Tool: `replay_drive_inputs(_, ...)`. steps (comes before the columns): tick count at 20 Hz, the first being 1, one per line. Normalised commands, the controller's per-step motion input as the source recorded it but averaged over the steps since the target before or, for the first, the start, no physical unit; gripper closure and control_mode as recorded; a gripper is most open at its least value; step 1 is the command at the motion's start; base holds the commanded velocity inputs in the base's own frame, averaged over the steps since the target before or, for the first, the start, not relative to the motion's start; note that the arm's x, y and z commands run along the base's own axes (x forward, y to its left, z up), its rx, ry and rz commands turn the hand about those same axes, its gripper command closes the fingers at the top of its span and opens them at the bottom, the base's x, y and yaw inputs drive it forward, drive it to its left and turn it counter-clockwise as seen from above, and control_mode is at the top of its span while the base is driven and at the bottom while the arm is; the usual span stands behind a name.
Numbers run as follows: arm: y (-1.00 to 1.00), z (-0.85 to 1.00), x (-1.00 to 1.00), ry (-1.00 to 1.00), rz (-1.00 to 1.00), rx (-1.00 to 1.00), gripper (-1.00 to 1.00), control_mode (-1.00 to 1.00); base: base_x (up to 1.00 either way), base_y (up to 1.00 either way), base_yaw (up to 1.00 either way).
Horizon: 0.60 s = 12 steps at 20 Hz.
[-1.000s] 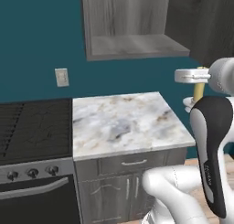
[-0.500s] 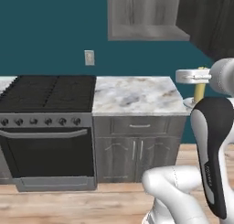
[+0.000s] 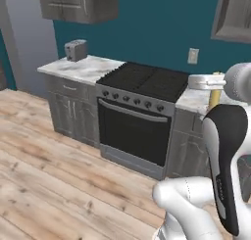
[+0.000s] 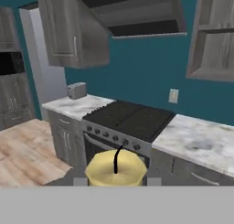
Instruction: Get the candle and the liquor from the cabinet and move them to the dining counter.
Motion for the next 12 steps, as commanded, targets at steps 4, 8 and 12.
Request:
replay_drive_inputs(4, 0.00, 0.00, 0.00, 0.00, 0.00, 0.00, 1.00, 1.00, -0.88, -0.12, 0.84)
replay_drive_inputs(8, 0.00, 0.00, 0.00, 0.00, 0.00, 0.00, 1.00, 1.00, -1.00, -0.21, 0.66)
replay_drive_inputs(12, 0.00, 0.00, 0.00, 0.00, 0.00, 0.00, 1.00, 1.00, -0.73, -0.17, 0.16)
